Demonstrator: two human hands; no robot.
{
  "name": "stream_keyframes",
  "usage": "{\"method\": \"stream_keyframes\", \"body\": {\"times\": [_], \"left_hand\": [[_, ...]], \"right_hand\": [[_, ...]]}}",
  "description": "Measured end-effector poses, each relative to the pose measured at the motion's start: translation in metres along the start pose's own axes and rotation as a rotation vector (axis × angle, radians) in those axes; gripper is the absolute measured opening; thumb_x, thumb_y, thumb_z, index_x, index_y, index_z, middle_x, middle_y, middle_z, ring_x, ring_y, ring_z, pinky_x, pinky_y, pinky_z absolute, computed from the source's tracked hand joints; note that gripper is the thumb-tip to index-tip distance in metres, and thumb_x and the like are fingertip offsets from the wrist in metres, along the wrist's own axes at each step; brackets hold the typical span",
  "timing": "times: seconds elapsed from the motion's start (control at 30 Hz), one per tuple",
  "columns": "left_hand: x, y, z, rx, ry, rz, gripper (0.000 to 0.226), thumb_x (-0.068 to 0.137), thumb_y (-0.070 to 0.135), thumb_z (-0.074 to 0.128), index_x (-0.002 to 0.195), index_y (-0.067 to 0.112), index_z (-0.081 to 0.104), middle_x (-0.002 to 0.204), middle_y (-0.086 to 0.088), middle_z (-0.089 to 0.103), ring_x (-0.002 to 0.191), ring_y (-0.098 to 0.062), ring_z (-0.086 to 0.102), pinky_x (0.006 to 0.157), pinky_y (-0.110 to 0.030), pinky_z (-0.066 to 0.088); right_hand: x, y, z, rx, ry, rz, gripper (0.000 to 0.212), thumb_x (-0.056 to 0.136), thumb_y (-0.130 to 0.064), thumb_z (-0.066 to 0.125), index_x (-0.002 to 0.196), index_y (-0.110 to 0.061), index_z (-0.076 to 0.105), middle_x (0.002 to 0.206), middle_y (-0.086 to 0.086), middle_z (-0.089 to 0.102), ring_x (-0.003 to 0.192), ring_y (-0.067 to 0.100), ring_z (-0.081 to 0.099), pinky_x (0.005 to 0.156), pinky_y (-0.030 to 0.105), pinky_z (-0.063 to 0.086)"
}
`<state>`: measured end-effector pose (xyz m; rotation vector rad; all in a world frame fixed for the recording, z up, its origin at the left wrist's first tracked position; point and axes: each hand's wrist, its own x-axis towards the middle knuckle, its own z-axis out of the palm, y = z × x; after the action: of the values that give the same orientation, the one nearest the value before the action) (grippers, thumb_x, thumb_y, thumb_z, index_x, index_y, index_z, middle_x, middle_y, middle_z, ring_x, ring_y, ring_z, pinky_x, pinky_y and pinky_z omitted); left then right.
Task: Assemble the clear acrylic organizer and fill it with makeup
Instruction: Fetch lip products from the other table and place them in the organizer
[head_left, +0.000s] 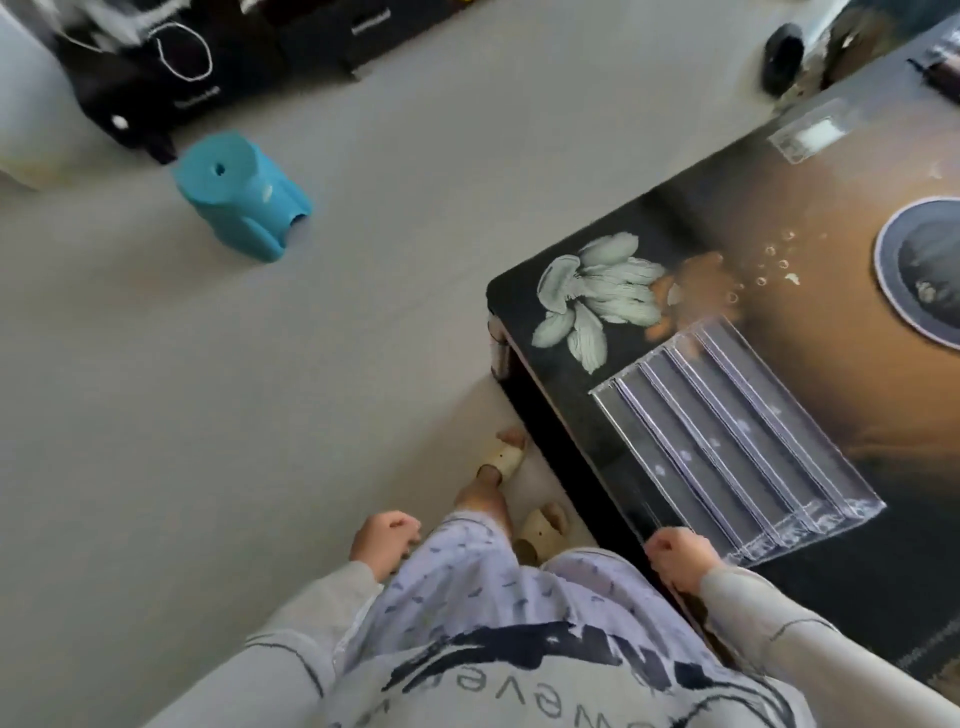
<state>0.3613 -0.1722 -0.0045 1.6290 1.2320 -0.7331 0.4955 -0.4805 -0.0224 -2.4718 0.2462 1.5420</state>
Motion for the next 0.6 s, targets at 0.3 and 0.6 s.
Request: {"method": "stream_keyframes", "body": {"times": [0.3, 0.6], "left_hand": [[-0.002, -0.068, -0.015, -0.187, 0.145, -0.122, 0.017, 0.088, 0.007, 0.055, 0.09, -0.002, 0.069, 0.089, -0.013, 0.069, 0.09, -0.03, 0.061, 0.075, -0.019, 0.049], [0.04, -0.066, -0.11, -0.248, 0.108, -0.205, 0.02, 0.088, 0.01, 0.054, 0.071, 0.006, 0.063, 0.077, -0.01, 0.059, 0.067, -0.022, 0.051, 0.054, -0.022, 0.04]], "right_hand": [[0.001, -0.126, 0.003, 0.11, -0.005, -0.292, 0.022, 0.087, -0.005, 0.045, 0.077, -0.016, 0.061, 0.073, 0.008, 0.061, 0.058, 0.02, 0.053, 0.049, 0.016, 0.042], [0.004, -0.223, 0.014, 0.061, 0.0, -0.283, 0.021, 0.086, 0.0, 0.044, 0.088, -0.01, 0.062, 0.076, 0.01, 0.06, 0.053, 0.012, 0.05, 0.043, 0.011, 0.041]]}}
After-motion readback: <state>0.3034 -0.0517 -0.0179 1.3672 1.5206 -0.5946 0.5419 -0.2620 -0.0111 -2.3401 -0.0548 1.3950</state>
